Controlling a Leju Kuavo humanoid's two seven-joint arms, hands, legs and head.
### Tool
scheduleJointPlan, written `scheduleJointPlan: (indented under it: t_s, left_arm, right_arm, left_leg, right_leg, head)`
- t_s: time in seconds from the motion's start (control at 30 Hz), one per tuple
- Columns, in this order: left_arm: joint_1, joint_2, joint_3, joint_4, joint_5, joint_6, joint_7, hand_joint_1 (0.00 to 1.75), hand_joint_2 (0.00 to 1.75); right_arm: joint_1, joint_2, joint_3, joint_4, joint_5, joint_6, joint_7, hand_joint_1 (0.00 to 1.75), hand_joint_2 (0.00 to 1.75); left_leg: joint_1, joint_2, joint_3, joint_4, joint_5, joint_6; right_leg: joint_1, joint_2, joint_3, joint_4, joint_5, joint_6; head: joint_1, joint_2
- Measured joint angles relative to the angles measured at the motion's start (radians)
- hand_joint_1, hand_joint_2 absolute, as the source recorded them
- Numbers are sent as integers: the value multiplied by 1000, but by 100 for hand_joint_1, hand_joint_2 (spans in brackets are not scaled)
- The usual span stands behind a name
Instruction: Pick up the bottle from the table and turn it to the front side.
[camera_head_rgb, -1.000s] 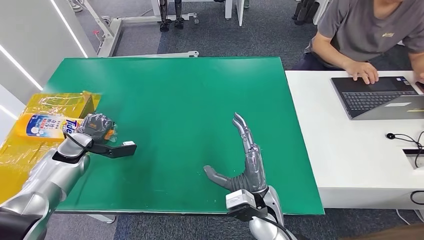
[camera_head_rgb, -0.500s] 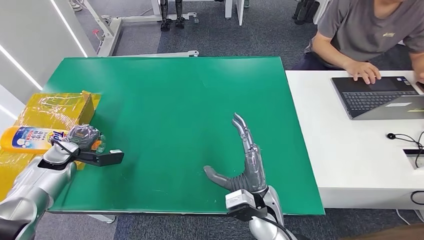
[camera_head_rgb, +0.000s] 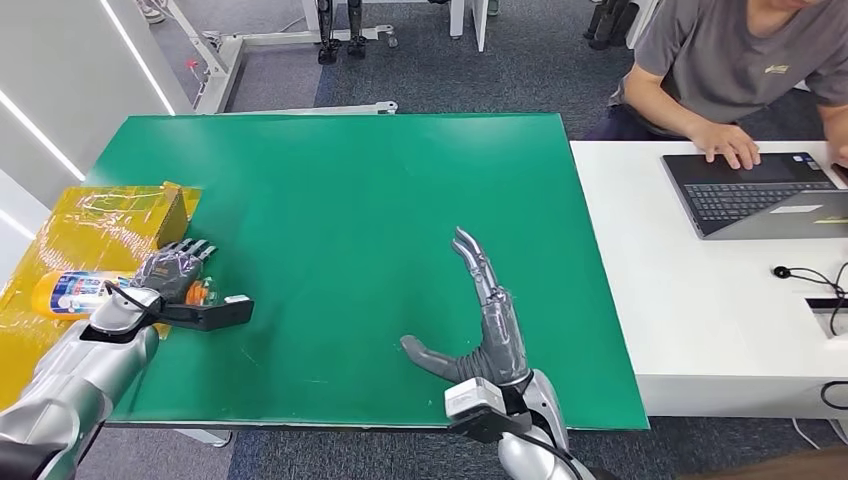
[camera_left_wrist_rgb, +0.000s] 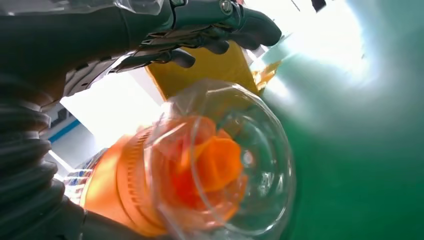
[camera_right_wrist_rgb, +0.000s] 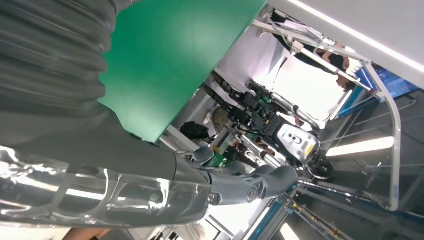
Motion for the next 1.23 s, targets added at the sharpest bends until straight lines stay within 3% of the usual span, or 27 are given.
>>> scheduleJointPlan:
  t_s: [0.2,0.33,0.63,0.77,0.83,1.03,1.23]
  left_arm:
    - [45,11,79,-44,131,237,-27,0,175]
    - [107,17,179,-156,170,346,-63,0,175]
    - [313,19,449,-516,117,363,-201,0,175]
    - [397,-31,591,-701,299,364,-358,0,175]
    - [431,-62,626,-804,436,365,-385,0,175]
    - [461,-164,604,-1041,686,366,-395,0,175]
    - [442,-267,438,-1109,993,365,-399,0,175]
  right_arm:
    - [3,1,-9,-12,1,22,-1,0,175]
    - [5,2,-12,-13,-3,33,-7,0,175]
    - [14,2,-13,-30,-13,33,-11,0,175]
    - [36,2,-12,-32,-23,26,-15,0,175]
    - [46,2,-12,-33,-29,24,-19,0,175]
    - [46,2,-6,-30,-67,29,-22,0,175]
    - [40,8,8,-20,-86,24,-23,0,175]
  left_leg:
    - [0,0,0,0,0,0]
    - [0,1,0,0,0,0]
    - [0,1,0,0,-1,-1]
    - [0,1,0,0,-1,-1]
    - [0,1,0,0,-1,-1]
    - [0,-1,-1,0,-1,-1]
    - [-1,-3,0,1,-1,0]
  right_leg:
    - [0,0,0,0,0,0]
    - [0,1,0,0,0,0]
    - [0,1,-1,0,-1,0]
    - [0,1,-1,-1,-1,0]
    - [0,1,-1,-1,-1,0]
    - [0,-2,0,-2,-1,0]
    - [0,-4,0,-2,0,1]
  head:
    - [0,0]
    - [0,0]
    - [0,0]
    - [0,0]
    - [0,0]
    - [0,0]
    - [0,0]
